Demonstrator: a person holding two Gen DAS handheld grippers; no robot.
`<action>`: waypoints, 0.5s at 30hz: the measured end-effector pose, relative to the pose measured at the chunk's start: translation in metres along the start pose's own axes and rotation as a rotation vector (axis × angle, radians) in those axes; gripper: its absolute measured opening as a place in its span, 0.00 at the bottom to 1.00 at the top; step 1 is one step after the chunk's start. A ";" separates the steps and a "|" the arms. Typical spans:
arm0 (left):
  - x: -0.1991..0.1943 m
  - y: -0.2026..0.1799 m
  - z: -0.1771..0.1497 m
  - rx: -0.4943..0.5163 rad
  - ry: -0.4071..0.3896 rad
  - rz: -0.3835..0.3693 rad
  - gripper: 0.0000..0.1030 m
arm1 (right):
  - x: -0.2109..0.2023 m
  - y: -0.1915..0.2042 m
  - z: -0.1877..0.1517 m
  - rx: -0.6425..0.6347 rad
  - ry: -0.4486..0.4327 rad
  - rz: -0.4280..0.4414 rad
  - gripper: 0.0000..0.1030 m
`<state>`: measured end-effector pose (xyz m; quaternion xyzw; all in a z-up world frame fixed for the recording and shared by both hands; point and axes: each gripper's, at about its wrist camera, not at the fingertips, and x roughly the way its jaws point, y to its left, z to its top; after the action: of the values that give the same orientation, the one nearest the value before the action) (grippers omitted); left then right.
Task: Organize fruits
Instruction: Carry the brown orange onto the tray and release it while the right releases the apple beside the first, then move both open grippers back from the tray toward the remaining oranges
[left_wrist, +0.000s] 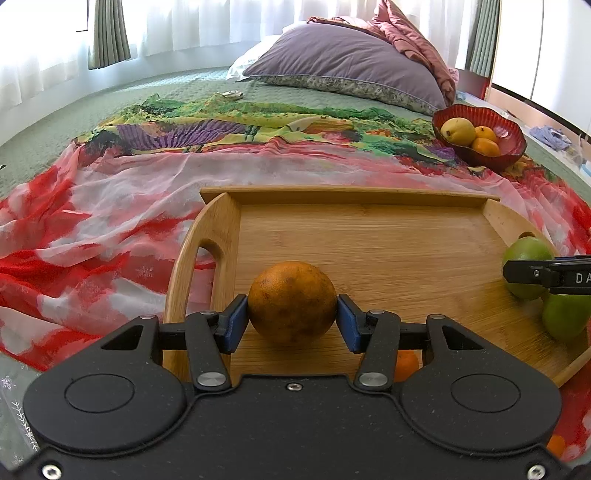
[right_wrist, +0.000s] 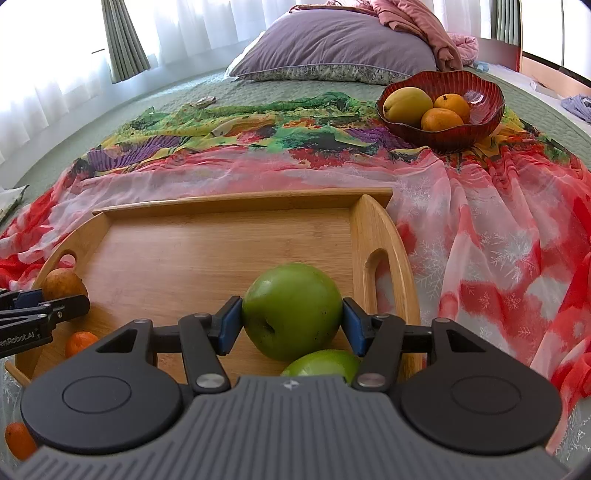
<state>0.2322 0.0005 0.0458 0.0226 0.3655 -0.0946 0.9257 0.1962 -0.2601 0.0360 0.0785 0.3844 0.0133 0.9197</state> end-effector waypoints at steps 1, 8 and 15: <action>0.000 0.000 0.000 -0.002 -0.002 0.000 0.49 | -0.001 0.000 -0.001 -0.001 -0.003 0.003 0.66; -0.017 0.001 0.002 0.011 -0.056 0.003 0.76 | -0.009 0.002 -0.003 -0.019 -0.027 0.017 0.80; -0.046 0.004 -0.005 0.029 -0.115 -0.020 0.89 | -0.027 0.009 -0.009 -0.068 -0.071 0.007 0.87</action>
<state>0.1969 0.0125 0.0738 0.0267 0.3107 -0.1101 0.9437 0.1713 -0.2521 0.0503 0.0490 0.3506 0.0265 0.9349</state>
